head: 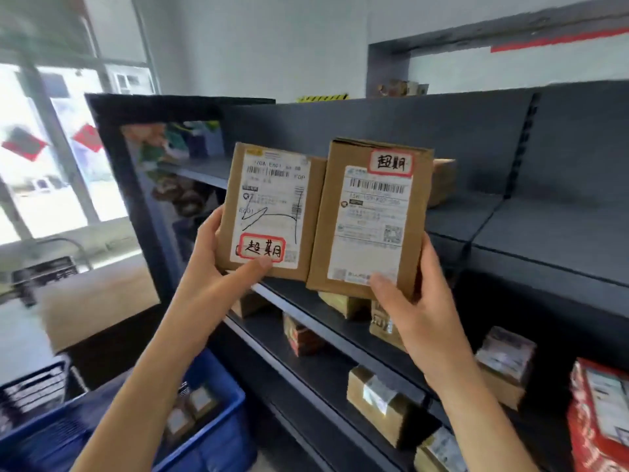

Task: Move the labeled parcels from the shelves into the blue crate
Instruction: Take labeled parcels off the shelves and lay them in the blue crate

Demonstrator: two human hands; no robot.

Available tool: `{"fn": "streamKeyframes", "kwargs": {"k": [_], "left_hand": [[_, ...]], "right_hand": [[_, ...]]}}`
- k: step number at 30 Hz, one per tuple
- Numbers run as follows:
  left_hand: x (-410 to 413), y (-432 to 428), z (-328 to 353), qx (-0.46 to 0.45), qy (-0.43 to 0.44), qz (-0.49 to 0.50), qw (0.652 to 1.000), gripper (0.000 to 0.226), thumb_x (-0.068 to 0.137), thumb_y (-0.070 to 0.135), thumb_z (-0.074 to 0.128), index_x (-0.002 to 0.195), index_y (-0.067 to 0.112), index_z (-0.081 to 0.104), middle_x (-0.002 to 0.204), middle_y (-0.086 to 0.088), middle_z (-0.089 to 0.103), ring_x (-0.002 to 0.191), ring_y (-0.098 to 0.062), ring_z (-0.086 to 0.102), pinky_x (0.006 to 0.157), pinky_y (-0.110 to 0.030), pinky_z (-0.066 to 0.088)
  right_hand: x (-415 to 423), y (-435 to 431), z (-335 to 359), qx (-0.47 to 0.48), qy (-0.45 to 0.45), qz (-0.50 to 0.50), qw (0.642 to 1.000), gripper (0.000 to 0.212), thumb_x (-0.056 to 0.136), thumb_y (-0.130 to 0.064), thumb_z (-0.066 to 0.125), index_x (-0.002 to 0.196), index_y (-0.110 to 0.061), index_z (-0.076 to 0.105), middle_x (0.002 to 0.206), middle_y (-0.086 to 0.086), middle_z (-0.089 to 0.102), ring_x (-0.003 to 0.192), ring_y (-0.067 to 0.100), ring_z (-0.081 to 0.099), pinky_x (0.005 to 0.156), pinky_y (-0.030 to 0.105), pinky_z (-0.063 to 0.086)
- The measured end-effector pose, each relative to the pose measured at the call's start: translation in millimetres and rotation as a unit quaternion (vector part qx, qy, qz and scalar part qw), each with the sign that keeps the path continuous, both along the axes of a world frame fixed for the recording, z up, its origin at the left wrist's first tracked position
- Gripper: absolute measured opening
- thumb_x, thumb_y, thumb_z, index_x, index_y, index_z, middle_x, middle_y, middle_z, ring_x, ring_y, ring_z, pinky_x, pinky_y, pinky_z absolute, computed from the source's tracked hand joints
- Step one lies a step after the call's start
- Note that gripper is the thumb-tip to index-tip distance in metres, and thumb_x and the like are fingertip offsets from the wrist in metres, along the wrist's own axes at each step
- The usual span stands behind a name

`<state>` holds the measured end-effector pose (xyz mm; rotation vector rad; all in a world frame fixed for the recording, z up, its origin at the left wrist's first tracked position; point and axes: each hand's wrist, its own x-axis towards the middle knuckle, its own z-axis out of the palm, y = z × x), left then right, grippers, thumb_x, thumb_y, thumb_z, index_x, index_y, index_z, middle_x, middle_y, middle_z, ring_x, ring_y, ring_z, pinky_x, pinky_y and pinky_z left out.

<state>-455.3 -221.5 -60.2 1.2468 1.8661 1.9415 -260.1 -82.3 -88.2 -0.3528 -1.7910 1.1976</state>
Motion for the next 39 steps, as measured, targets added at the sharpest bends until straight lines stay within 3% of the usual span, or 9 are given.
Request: {"fn": "streamKeyframes", "kwargs": {"k": [2,5,9,16,21,24,30,33,39], "left_hand": [[-33.5,-34.9,-25.4,-0.024,-0.028,0.058,0.998,0.081,0.079,0.015,0.076,0.144,0.036,0.033,0.111,0.014,0.070,0.100,0.001,0.067,0.076,-0.014,0.055],[-83.9,-89.3,-66.6,-0.065,-0.077,0.128,0.987,0.080,0.080,0.020,0.078,0.145,0.034,0.034,0.112,0.014,0.070,0.101,-0.003,0.068,0.091,-0.029,0.055],[-145.6,-159.3,-115.3,-0.102,-0.148,0.207,0.962,0.073,0.081,0.020,0.077,0.143,0.028,0.039,0.115,0.011,0.068,0.100,-0.002,0.067,0.081,-0.019,0.053],[-240.4,-237.1,-192.3,-0.139,-0.231,0.254,0.929,0.069,0.082,0.016,0.077,0.140,0.026,0.042,0.119,0.008,0.067,0.108,-0.008,0.065,0.099,-0.034,0.051],[-288.2,-251.4,-236.4,-0.155,-0.264,0.262,0.915,0.070,0.083,0.018,0.075,0.141,0.030,0.038,0.120,0.013,0.064,0.107,-0.002,0.063,0.093,-0.030,0.053],[-313.9,-253.5,-260.2,-0.163,-0.281,0.273,0.906,0.071,0.084,0.019,0.075,0.142,0.028,0.035,0.122,0.012,0.062,0.110,-0.005,0.062,0.096,-0.035,0.054],[-369.4,-243.2,-318.6,-0.181,-0.330,0.307,0.874,0.080,0.082,0.026,0.078,0.145,0.027,0.029,0.123,0.014,0.059,0.108,-0.002,0.062,0.086,-0.025,0.056],[-410.0,-231.8,-349.4,-0.188,-0.362,0.332,0.850,0.086,0.081,0.030,0.079,0.144,0.028,0.020,0.128,0.011,0.059,0.110,-0.004,0.062,0.082,-0.021,0.052],[-515.0,-206.9,-417.8,-0.202,-0.428,0.391,0.789,0.074,0.080,0.028,0.080,0.134,0.027,0.030,0.126,0.008,0.058,0.108,-0.003,0.062,0.075,-0.017,0.051]], "right_hand": [[-45.6,-15.1,-19.1,-0.013,-0.029,0.053,0.998,0.067,0.093,-0.018,0.063,0.144,-0.045,0.029,0.126,-0.031,0.058,0.118,-0.012,0.051,0.089,0.005,0.042],[-116.3,-42.0,-48.2,-0.030,-0.076,0.129,0.988,0.065,0.093,-0.018,0.062,0.143,-0.044,0.032,0.128,-0.028,0.058,0.118,-0.012,0.051,0.086,0.001,0.040],[-209.2,-87.4,-90.3,-0.049,-0.141,0.205,0.967,0.061,0.092,-0.019,0.063,0.140,-0.046,0.036,0.127,-0.028,0.058,0.119,-0.010,0.051,0.094,0.011,0.043],[-334.0,-150.0,-167.1,-0.091,-0.242,0.250,0.933,0.058,0.094,-0.032,0.059,0.141,-0.053,0.032,0.124,-0.037,0.056,0.115,-0.017,0.049,0.091,0.012,0.037],[-394.4,-165.8,-209.1,-0.125,-0.277,0.246,0.920,0.054,0.095,-0.030,0.058,0.140,-0.049,0.035,0.120,-0.036,0.058,0.109,-0.020,0.051,0.079,-0.001,0.039],[-426.9,-167.9,-232.3,-0.145,-0.298,0.256,0.908,0.053,0.095,-0.025,0.059,0.139,-0.047,0.038,0.123,-0.030,0.059,0.112,-0.015,0.053,0.083,0.003,0.041],[-499.2,-156.5,-292.0,-0.189,-0.354,0.267,0.876,0.053,0.096,-0.023,0.057,0.141,-0.040,0.036,0.125,-0.024,0.060,0.110,-0.013,0.055,0.088,0.012,0.042],[-551.0,-144.4,-322.1,-0.215,-0.390,0.286,0.848,0.048,0.097,-0.023,0.056,0.136,-0.043,0.035,0.123,-0.028,0.056,0.106,-0.019,0.052,0.084,0.010,0.041],[-683.0,-113.8,-397.5,-0.240,-0.463,0.334,0.785,0.047,0.098,-0.024,0.055,0.136,-0.042,0.035,0.123,-0.029,0.056,0.107,-0.019,0.051,0.083,0.009,0.042]]}}
